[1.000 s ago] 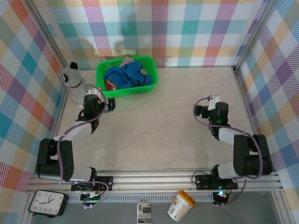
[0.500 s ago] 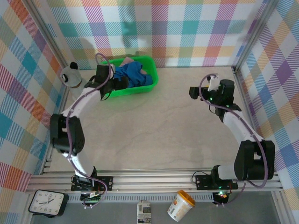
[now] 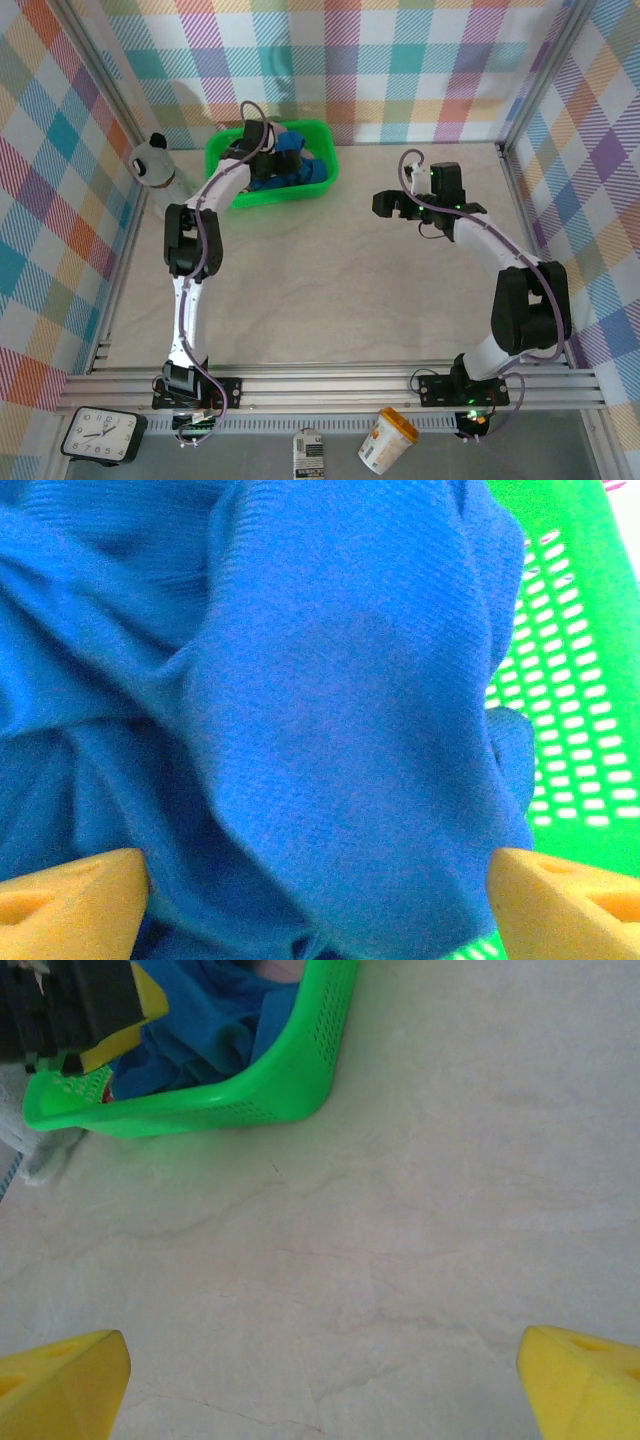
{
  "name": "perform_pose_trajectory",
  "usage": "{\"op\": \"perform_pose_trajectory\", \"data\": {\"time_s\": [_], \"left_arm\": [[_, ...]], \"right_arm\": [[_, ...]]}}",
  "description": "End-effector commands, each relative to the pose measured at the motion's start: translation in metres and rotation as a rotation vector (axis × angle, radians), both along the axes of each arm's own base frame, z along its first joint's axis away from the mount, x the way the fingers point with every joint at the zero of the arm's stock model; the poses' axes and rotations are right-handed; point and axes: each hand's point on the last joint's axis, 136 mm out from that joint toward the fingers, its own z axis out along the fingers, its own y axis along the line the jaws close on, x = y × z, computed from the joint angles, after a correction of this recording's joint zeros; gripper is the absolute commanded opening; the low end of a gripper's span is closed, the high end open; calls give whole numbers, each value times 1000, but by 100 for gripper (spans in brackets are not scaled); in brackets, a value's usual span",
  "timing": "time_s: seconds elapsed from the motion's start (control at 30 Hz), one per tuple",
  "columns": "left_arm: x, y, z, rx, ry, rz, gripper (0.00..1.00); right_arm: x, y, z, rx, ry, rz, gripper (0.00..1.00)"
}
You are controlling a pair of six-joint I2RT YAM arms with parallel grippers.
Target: Fold and stack the tank tops
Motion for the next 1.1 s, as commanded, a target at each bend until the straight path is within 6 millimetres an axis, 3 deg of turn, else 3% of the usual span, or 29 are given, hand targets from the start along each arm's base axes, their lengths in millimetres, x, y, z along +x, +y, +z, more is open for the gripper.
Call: {"op": "perform_pose_trajectory", "data": {"time_s": [0.0, 0.1, 0.13, 0.17, 0.43, 0.67, 0.83, 0.97, 1.07], "left_arm": [[6, -14, -3, -53, 16, -8, 65], [10, -25, 10, -113, -25, -44, 17], [10, -29, 19, -133, -40, -59, 7], [9, -31, 29, -146, -57, -72, 5], [-32, -37, 119, -182, -166, -139, 0], [-78, -25, 233, -178, -335, -173, 0], [-124, -34, 309, -167, -431, -233, 0], [-165, -50, 349, -212, -478, -283, 0], [-198, -68, 358, -255, -455, -312, 0]], "right_arm": [[3, 4, 5, 12, 14, -4, 99], [0, 4, 3, 7, 21, 5, 99], [0, 4, 3, 3, 21, 5, 98], [-1, 3, 2, -4, 21, 6, 98], [-7, 1, 1, -3, 10, 0, 96], [-6, 7, 14, 57, -13, 10, 96], [-10, 11, 37, 92, -66, 28, 95], [-20, 13, 59, 104, -121, 64, 95], [-33, 12, 73, 87, -157, 93, 95]]}}
